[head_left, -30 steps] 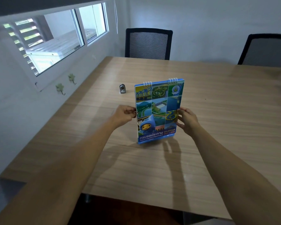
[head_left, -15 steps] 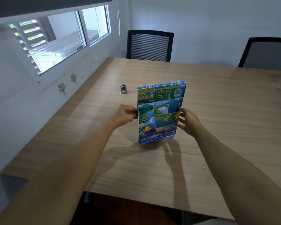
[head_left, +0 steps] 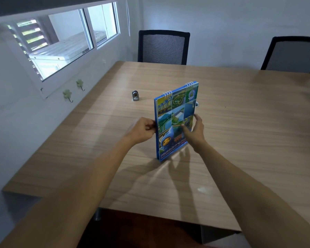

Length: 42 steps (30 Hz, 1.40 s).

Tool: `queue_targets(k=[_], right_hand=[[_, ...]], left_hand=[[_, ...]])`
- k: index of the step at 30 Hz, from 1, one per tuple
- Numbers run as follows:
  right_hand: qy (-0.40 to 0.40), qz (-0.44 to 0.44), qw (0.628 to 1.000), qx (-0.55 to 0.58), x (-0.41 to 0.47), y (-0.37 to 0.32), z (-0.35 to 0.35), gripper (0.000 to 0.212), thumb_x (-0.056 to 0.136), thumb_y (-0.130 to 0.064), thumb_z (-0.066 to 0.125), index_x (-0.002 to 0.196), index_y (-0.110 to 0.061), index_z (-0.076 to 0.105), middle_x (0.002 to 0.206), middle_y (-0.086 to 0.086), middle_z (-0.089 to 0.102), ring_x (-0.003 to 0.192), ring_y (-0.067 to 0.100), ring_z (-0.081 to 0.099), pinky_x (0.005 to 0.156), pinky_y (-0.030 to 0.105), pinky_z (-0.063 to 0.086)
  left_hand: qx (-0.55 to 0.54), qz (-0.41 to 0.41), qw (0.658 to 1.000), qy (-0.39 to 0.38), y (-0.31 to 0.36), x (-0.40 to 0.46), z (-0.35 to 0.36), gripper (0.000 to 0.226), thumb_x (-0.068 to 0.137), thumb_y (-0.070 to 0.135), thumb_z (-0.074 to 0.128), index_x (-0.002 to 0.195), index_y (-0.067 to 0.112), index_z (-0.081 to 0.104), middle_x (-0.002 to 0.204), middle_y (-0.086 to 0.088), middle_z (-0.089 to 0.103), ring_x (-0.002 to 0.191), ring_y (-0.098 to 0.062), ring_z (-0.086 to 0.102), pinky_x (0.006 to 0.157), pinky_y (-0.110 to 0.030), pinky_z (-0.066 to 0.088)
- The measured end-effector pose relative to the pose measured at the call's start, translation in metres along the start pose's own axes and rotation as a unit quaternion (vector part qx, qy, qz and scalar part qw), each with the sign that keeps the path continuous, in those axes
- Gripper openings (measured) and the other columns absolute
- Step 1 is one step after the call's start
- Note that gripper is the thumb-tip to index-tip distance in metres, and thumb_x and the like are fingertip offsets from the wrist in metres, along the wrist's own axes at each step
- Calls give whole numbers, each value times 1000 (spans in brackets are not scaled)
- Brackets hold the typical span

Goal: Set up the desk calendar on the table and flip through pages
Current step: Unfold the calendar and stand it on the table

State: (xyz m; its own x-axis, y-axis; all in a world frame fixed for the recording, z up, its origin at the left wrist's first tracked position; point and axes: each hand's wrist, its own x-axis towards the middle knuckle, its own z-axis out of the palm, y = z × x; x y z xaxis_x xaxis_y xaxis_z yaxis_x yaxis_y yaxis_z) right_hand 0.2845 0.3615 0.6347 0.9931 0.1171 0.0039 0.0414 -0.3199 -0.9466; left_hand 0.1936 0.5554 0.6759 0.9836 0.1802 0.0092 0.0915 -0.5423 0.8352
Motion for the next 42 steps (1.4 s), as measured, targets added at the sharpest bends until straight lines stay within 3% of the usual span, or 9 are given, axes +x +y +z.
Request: queue_targets(k=[2, 4, 6, 11, 15, 18, 26, 31, 42], right_hand=[[-36, -32, 999, -3, -17, 8, 7, 75, 86, -5, 63, 149, -18, 24, 145, 14, 32, 131, 32, 42, 109, 45, 43], [-64, -57, 996, -18, -34, 19, 12, 82, 84, 1, 61, 152, -16, 19, 142, 16, 35, 120, 28, 51, 99, 24, 50], [-99, -83, 989, -70, -46, 31, 12, 90, 82, -4, 65, 154, -16, 12, 149, 14, 30, 130, 24, 41, 97, 9, 38], [-161, -99, 967, -170, -57, 37, 6, 133, 63, -51, 81, 153, -17, -10, 162, 3, 2, 149, 21, 0, 121, 41, 17], [-85, -120, 956, -255, -67, 29, 25, 143, 56, -65, 77, 152, -5, -9, 161, 13, 2, 149, 29, 1, 119, 46, 23], [-27, -110, 955, -274, -68, 26, 37, 137, 59, -64, 76, 153, -2, -2, 159, 21, 10, 148, 34, 8, 114, 48, 31], [-5, -124, 960, -251, -69, 34, 34, 126, 64, -44, 77, 153, -7, -4, 158, 16, 13, 145, 31, 14, 108, 47, 40], [0, -119, 959, -257, -71, 43, 18, 121, 66, -42, 75, 153, -9, -3, 158, 13, 14, 144, 29, 16, 103, 45, 45], [-7, -115, 961, -252, -69, 46, 14, 117, 71, -44, 73, 153, -9, -2, 158, 11, 12, 145, 28, 16, 108, 44, 42]], left_hand=[[25, 13, 1000, -6, 4, -2, -1, 22, 85, 6, 60, 104, 4, 72, 96, -5, 73, 93, -24, 70, 89, -40, 56], [57, 27, 998, -14, 8, -3, 0, 20, 85, 8, 62, 101, 3, 73, 97, -15, 75, 89, -28, 71, 85, -39, 58], [65, 38, 997, -29, 12, -3, 3, 19, 85, 3, 60, 99, -5, 71, 89, -22, 72, 76, -25, 64, 73, -26, 58], [69, 55, 994, -59, 21, -1, 4, 16, 82, -4, 61, 93, -13, 69, 77, -12, 65, 49, 2, 56, 46, -3, 41], [107, 69, 990, -64, 18, 5, -2, 18, 78, 5, 65, 89, -5, 74, 86, -19, 75, 72, -17, 69, 69, -36, 61], [124, 68, 988, -63, 16, 6, -4, 23, 74, 13, 64, 87, -2, 74, 82, -19, 75, 64, -23, 68, 64, -36, 58], [164, 85, 982, -30, 22, 1, -1, 15, 74, 8, 61, 76, 0, 74, 54, 5, 60, 42, 4, 51, 48, -18, 44], [204, 118, 972, -19, 30, -1, 3, 19, 79, 11, 59, 86, 1, 74, 75, -12, 75, 65, -24, 69, 64, -39, 59], [201, 119, 972, 3, 26, 5, 3, 22, 81, 12, 58, 96, 5, 74, 92, -11, 76, 79, -24, 70, 74, -41, 59]])
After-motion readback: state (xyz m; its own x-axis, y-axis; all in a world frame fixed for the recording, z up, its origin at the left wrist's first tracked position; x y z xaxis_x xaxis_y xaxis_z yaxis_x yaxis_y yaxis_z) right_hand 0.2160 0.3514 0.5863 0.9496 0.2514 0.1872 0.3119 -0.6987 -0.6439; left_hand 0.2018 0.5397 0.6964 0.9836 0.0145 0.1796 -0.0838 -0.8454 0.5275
